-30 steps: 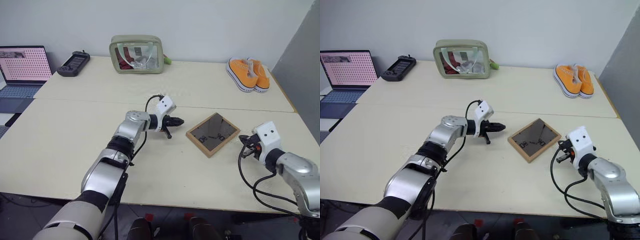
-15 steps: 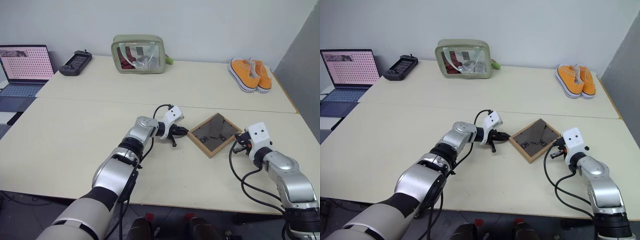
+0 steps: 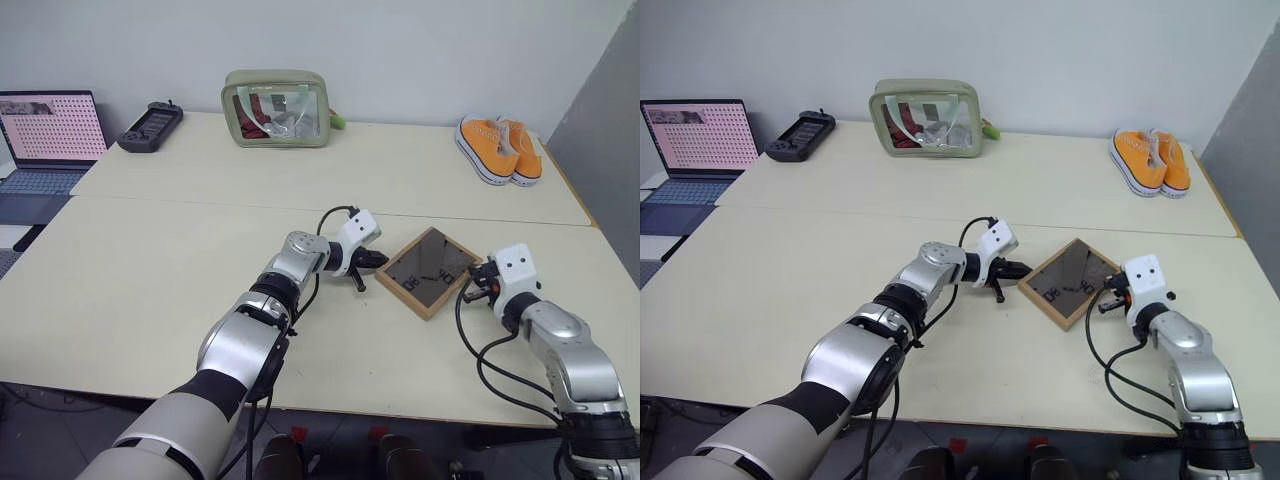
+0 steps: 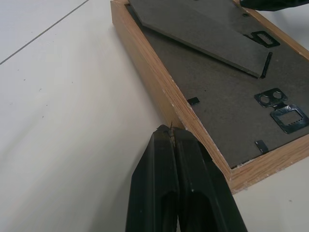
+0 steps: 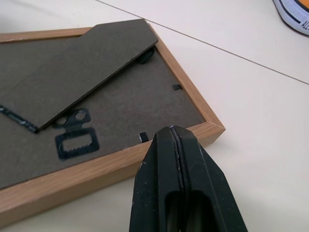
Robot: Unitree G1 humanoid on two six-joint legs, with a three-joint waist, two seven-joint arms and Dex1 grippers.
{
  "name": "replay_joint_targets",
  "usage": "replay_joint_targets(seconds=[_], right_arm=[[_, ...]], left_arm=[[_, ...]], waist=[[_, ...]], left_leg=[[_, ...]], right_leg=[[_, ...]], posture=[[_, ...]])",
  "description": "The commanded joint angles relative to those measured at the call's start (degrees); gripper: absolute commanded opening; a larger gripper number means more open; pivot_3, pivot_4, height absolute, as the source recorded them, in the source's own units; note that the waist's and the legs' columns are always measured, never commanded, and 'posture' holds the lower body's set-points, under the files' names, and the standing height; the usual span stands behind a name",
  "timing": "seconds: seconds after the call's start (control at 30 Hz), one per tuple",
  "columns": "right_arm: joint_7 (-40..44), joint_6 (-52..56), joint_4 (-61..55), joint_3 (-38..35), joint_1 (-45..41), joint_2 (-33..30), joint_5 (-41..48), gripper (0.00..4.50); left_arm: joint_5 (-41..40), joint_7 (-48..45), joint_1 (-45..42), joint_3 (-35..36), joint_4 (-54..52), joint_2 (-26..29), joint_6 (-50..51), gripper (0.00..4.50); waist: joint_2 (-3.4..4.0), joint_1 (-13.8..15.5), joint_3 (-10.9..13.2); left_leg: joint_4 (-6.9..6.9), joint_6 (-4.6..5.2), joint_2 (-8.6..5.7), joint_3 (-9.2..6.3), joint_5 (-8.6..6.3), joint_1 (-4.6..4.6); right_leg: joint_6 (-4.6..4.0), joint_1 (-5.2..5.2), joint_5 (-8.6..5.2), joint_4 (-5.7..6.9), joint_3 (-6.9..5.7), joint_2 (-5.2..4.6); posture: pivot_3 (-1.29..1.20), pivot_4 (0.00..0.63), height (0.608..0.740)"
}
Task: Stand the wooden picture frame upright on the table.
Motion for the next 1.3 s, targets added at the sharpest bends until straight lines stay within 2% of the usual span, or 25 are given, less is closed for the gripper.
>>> replay_joint_targets(seconds=[0.03,0.27,0.47,0.7,0.8,0.93,1.07,1.13,1.3], right_arm=[[-1.85,-2.19,1.55,-1.39,-1.33,-0.87,-2.04,0.0],[-1.51,-1.33,-0.97,-4.59,1.43,-4.18,-2.42,0.0],[-0.44,-0.37,-1.36,-1.13,3.35,-2.34,-2.05,0.0],[-1.68,-2.1,3.51,2.69,-2.47,1.71,-3.13,0.0],[-1.7,-3.08,6.47,3.02,-5.62,2.19,-3.33,0.0],[-0.76,-4.27,8.74,3.83,-8.22,2.28,-4.03,0.0],[0.35,-4.8,9.78,4.64,-9.3,2.29,-4.4,0.0],[0.77,-4.86,9.88,4.85,-9.43,2.52,-4.15,0.0],[2.23,-5.4,9.71,6.78,-8.99,3.32,-4.22,0.0]], left_arm=[[0.04,-1.78,-0.95,0.64,-2.12,0.3,-0.86,0.02],[0.35,-1.26,-0.56,0.9,-1.95,1.7,-1.13,0.02],[0.26,-1.29,-0.45,0.97,-2.25,1.7,-0.96,0.02],[0.23,-2.42,0.21,0.57,-3.36,1.3,0.16,0.02],[-0.54,-2.77,1.74,0.88,-5.13,1.22,3.74,0.02],[-1.56,-4.74,8.22,0.25,-14.84,2.76,11.38,0.02],[-3.96,-6.82,18.21,-0.4,-36.63,7.39,24.39,0.02],[-5.09,-5.86,21.01,0.2,-43.99,9.3,29.49,0.02],[-6.69,-1.87,23.27,1.85,-51.05,11.75,35.25,0.02]], waist=[[0.0,0.0,0.0],[0.0,0.05,0.0],[0.01,-0.11,0.0],[0.03,-0.72,-0.01],[0.03,-0.7,-0.02],[0.11,-1.15,-0.06],[0.13,-1.49,-0.07],[0.14,-1.72,-0.08],[0.14,-1.48,-0.08]], left_leg=[[0.0,0.0,0.0,0.0,0.0,0.0],[0.0,0.0,-0.01,0.0,0.0,-0.01],[0.0,0.0,-0.01,0.0,0.0,-0.01],[0.01,0.0,-0.01,0.01,0.0,0.02],[0.03,0.0,0.0,0.0,0.0,0.02],[-0.01,0.0,0.0,-0.01,0.0,0.02],[-0.07,-0.01,0.07,0.0,0.01,0.08],[-0.09,-0.01,0.1,0.02,0.01,0.15],[0.06,-0.01,0.09,0.0,0.01,0.18]], right_leg=[[0.0,0.0,0.0,0.0,0.0,0.0],[0.0,0.0,0.0,-0.01,0.0,-0.01],[0.0,0.0,0.0,0.01,0.01,-0.01],[0.0,0.0,0.0,0.05,0.02,0.0],[0.0,-0.01,0.0,0.05,0.0,0.0],[0.0,-0.01,0.0,0.04,0.01,0.0],[-0.01,0.0,0.0,0.09,0.0,0.01],[-0.02,0.02,0.0,0.15,0.03,0.02],[-0.01,0.04,0.0,0.3,0.02,0.02]], posture=[[0.0,0.15,0.74],[0.0,0.15,0.74],[0.0,0.15,0.74],[0.0,0.15,0.74],[0.0,0.15,0.74],[0.0,0.15,0.74],[0.0,0.15,0.74],[0.0,0.15,0.74],[0.0,0.15,0.74]])
